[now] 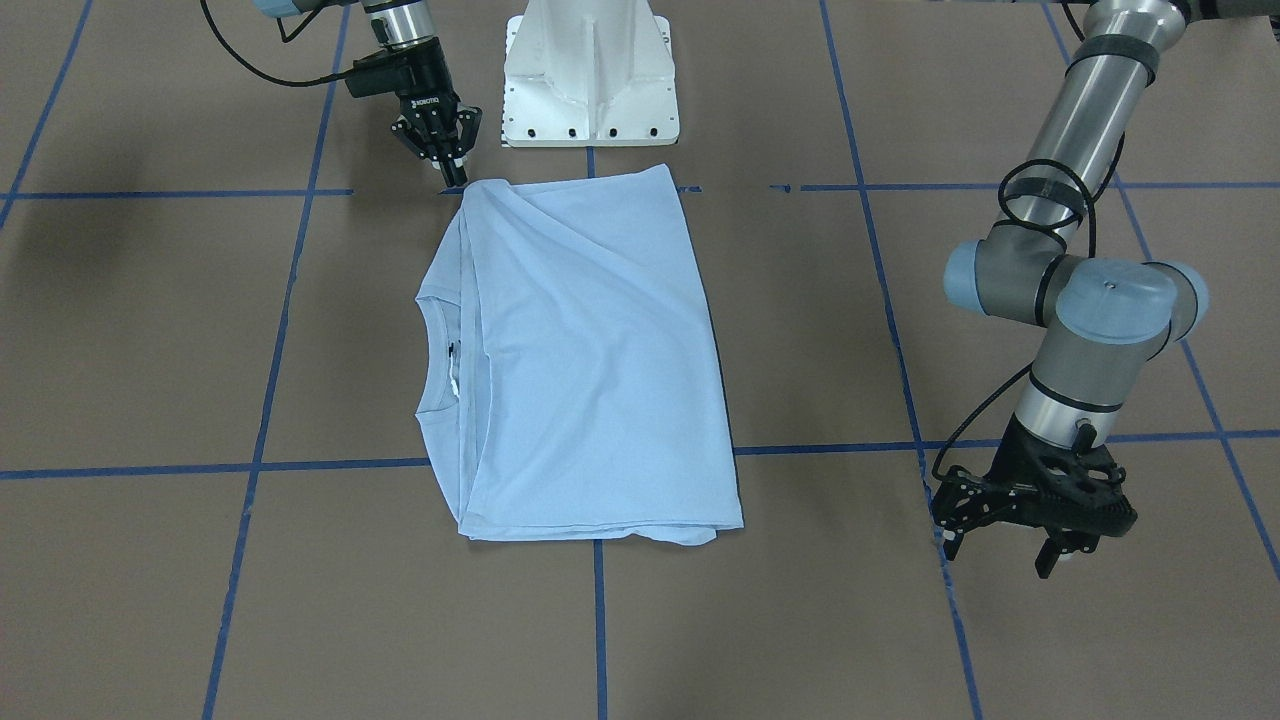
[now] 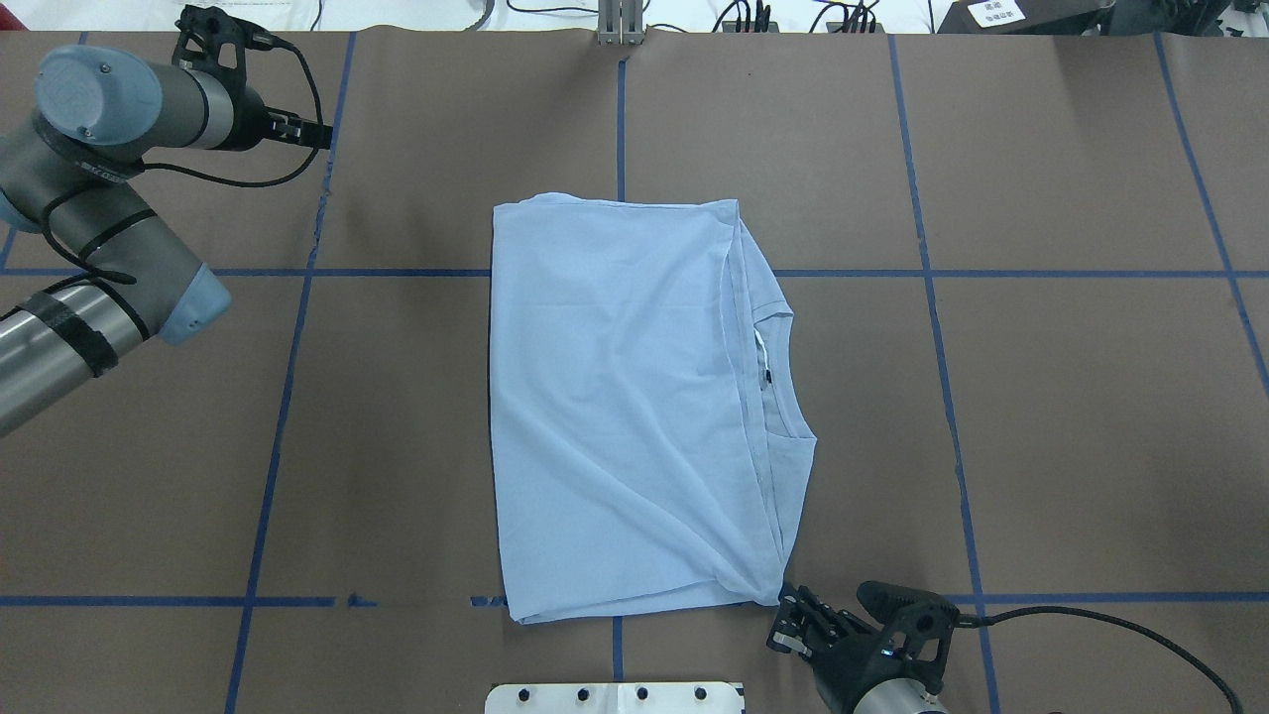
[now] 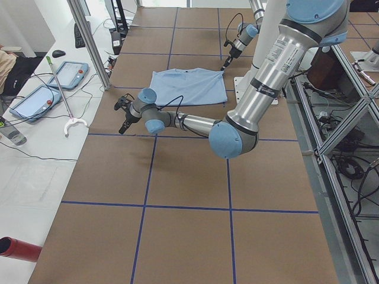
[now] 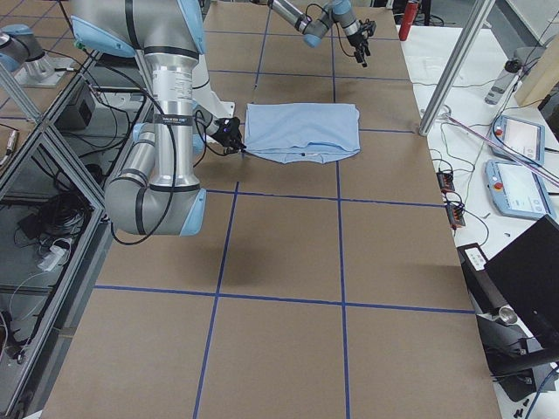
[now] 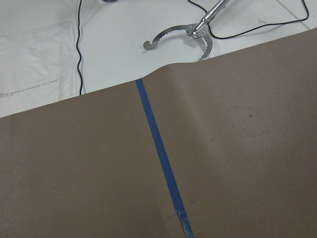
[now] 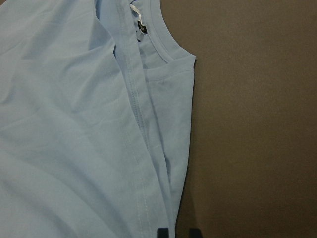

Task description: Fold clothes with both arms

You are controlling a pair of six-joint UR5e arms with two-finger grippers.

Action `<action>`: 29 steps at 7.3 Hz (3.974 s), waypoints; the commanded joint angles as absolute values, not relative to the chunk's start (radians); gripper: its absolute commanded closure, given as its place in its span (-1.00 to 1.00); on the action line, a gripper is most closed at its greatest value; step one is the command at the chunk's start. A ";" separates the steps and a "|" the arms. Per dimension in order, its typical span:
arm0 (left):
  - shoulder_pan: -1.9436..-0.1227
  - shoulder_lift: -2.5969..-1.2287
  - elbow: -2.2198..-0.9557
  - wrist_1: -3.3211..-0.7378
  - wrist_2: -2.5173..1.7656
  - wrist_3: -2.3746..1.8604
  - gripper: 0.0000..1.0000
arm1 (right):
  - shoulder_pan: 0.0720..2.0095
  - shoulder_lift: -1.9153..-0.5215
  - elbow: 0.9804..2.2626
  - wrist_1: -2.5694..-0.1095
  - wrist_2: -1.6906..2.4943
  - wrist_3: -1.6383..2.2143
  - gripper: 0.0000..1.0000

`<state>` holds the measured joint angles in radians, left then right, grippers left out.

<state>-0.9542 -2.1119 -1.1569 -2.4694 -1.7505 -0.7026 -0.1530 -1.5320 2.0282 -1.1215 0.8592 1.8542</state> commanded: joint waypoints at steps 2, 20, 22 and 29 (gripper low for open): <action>-0.945 -2.024 -1.315 -2.464 -1.868 -0.823 -1.00 | -0.016 -1.529 2.106 -1.111 1.006 1.744 -1.00; -0.044 -1.807 -1.905 -2.235 -1.373 -1.921 -0.34 | 0.037 -1.531 2.057 -0.953 0.997 1.861 -1.00; -0.043 -1.809 -1.904 -2.235 -1.373 -1.919 -0.35 | 0.037 -1.531 2.051 -0.953 0.997 1.861 -1.00; -0.028 -1.809 -1.899 -2.235 -1.371 -1.919 0.23 | 0.035 -1.529 2.046 -0.953 0.997 1.861 -1.00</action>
